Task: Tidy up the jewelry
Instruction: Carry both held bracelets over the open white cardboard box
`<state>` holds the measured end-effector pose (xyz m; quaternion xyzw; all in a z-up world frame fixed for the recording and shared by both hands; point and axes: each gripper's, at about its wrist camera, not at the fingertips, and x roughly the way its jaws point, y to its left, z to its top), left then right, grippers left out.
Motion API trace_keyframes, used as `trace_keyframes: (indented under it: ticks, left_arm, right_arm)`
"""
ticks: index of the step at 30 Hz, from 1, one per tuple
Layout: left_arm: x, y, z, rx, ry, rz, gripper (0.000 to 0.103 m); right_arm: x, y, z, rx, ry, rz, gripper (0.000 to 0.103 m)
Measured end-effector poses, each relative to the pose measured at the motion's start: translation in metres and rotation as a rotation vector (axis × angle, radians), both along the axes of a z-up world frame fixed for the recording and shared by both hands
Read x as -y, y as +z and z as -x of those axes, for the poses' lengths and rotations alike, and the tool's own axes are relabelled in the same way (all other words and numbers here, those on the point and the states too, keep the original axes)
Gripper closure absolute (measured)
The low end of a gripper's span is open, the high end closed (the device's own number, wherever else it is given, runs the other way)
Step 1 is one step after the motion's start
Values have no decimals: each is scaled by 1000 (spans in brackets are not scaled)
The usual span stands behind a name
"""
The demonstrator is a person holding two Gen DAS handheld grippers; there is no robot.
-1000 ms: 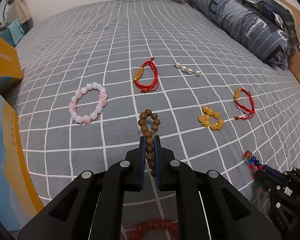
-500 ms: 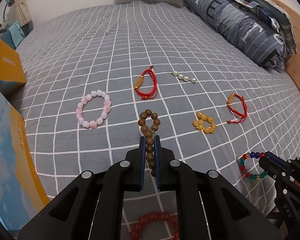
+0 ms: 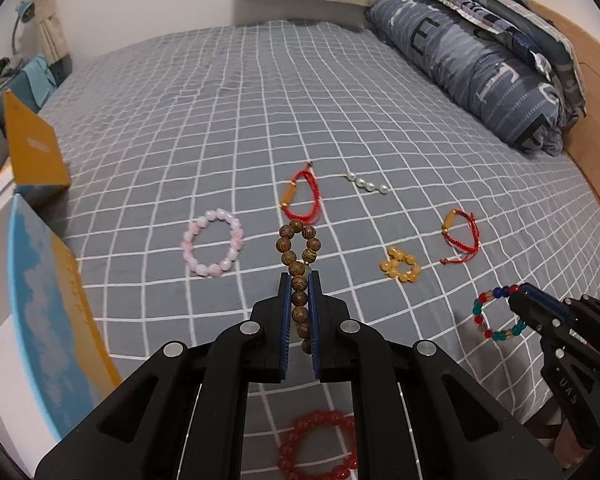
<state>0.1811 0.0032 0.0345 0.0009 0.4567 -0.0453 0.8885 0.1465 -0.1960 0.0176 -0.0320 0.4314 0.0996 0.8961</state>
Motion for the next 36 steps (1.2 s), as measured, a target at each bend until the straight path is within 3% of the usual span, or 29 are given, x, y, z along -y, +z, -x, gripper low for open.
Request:
trace_keyframes:
  ticks: [18, 36]
  left_arm:
    - [-44, 34, 14, 32, 81, 6, 95]
    - [-109, 61, 42, 65, 205, -12, 95]
  right_arm:
    - [-30, 44, -19, 66, 34, -13, 94]
    - [-98, 70, -24, 107, 156, -46, 94]
